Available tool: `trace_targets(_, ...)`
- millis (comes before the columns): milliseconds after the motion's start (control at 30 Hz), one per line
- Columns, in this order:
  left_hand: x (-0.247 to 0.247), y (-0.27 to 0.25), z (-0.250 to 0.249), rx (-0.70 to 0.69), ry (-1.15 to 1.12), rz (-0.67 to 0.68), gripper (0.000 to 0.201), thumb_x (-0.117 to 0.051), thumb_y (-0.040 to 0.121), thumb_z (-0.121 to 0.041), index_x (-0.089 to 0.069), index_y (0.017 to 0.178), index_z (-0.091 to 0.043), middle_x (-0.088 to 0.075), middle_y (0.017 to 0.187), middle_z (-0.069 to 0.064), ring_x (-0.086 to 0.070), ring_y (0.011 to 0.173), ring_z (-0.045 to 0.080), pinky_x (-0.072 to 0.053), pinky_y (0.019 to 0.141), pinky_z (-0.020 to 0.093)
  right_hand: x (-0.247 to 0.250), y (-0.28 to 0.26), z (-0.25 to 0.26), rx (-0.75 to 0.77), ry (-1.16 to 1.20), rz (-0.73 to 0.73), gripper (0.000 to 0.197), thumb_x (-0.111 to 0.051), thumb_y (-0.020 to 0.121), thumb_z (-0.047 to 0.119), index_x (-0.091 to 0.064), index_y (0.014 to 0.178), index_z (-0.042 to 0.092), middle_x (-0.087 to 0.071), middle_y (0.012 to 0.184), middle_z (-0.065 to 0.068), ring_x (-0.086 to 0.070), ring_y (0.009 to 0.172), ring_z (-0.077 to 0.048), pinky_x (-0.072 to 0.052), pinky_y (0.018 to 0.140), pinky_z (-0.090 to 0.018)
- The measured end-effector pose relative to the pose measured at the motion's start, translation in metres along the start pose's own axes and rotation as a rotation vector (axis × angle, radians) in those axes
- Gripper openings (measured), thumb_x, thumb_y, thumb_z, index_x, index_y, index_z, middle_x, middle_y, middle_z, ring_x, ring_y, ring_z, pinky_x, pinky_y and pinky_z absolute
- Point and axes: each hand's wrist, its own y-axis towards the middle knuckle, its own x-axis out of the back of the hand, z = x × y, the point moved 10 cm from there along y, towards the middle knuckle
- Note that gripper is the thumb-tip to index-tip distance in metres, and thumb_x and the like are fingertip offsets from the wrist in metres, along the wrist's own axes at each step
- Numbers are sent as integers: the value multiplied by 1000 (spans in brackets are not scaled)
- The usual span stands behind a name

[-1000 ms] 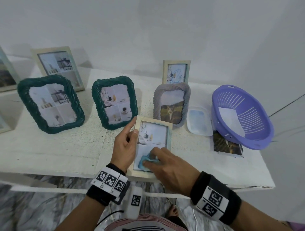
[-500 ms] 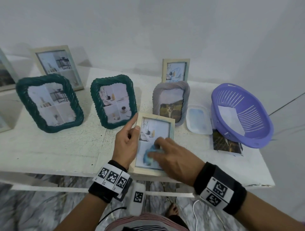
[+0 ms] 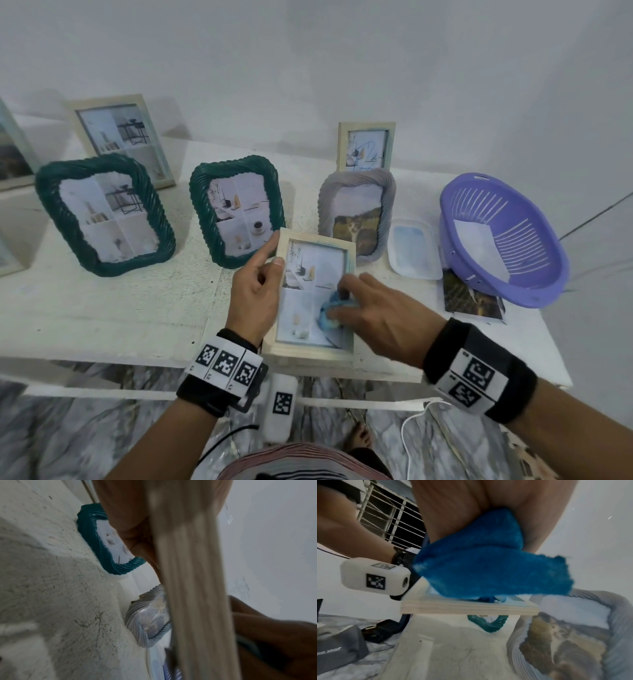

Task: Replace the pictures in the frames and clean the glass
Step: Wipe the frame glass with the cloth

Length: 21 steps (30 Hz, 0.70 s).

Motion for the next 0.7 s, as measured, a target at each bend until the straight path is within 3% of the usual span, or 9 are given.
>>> trace_targets(67,0,3,-3,7,-7,-7,42,-48,102,-11,-52,142,-23,-64,96,-4,-50,84,18,-47,78,37,6,6,-10,-53,-48,-33,17,-54,87,8,-67,96,14,-49,105,-9,-47,81,-23,-50,52,-36)
trace_targets(133,0,5,-11,-9,1,-10,41,-47,102,-8,-52,142,-19,-68,109,-14,-59,90,13,-51,86,33,9,10,-8,-101,-74,-65,20,-45,86,10,-64,91,10,-47,104,-10,-45,80,-24,-49,51,-37)
trace_targets(200,1,5,-15,-20,-5,-9,42,-46,102,-5,-52,141,-18,-67,123,-8,-65,99,6,-53,93,26,5,9,4,-106,-67,-65,20,-43,88,12,-62,89,9,-46,106,-10,-45,81,-23,-51,54,-37)
trace_targets(267,6,7,-9,-7,-16,-24,42,-46,102,-5,-53,140,-21,-68,118,-2,-65,87,5,-53,81,20,-6,3,19,-54,11,-25,14,-50,91,12,-63,95,10,-46,110,-8,-49,87,-22,-54,63,-36)
trace_targets(367,10,8,5,28,-23,-33,41,-48,102,-14,-56,137,-34,-58,91,3,-45,73,20,-43,72,34,-11,-4,25,10,88,-19,12,-59,90,13,-66,100,12,-49,111,-8,-55,92,-25,-55,67,-36)
trace_targets(467,8,8,5,34,-29,-36,41,-48,102,-12,-55,138,-30,-63,90,-1,-47,78,21,-46,73,38,-3,6,5,-75,41,-109,12,-61,86,11,-66,97,12,-51,103,-9,-50,81,-23,-50,58,-32)
trace_targets(600,4,6,-7,10,-46,-29,41,-47,102,-7,-54,140,-21,-74,94,-16,-56,80,17,-52,74,29,12,17,-11,-181,86,-263,11,-60,84,1,-67,91,6,-53,94,-12,-51,73,-28,-50,60,-39)
trace_targets(700,8,9,-4,8,-42,-48,41,-47,102,-7,-55,139,-24,-73,97,-6,-52,71,14,-50,65,22,12,9,12,-119,175,-253,13,-58,87,4,-70,95,4,-57,92,-14,-56,74,-28,-51,62,-31)
